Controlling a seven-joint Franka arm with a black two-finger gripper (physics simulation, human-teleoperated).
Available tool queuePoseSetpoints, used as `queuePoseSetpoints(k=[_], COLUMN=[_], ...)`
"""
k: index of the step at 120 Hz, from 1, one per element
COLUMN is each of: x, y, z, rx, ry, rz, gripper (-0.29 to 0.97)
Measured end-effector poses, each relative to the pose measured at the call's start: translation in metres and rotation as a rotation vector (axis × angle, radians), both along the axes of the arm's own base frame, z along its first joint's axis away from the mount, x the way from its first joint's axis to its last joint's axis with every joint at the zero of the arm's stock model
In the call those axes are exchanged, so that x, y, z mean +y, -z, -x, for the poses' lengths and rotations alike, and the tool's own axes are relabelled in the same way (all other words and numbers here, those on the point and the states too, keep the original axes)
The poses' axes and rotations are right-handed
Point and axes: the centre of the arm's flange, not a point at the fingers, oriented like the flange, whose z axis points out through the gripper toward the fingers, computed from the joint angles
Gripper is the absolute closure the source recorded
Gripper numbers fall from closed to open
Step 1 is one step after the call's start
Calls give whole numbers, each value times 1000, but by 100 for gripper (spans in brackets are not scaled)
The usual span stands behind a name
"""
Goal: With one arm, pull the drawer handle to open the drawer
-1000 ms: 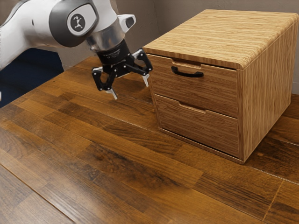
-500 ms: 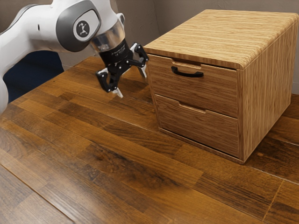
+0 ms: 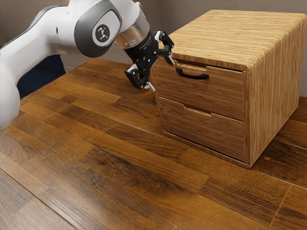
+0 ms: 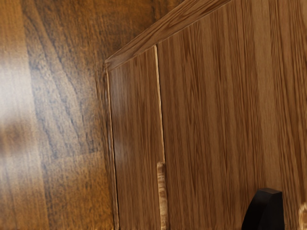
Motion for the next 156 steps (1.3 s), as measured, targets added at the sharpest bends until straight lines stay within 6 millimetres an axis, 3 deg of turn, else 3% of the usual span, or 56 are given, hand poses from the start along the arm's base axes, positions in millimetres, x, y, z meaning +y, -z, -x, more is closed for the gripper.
queuePoseSetpoints(k=[30,99,156], x=[-17,-39,-34], y=[-2,7,12], z=[1,-7,-9], rx=[-62,-101,-102], ry=[-23,-47,-75], rz=[29,28,37], gripper=[1,22,30])
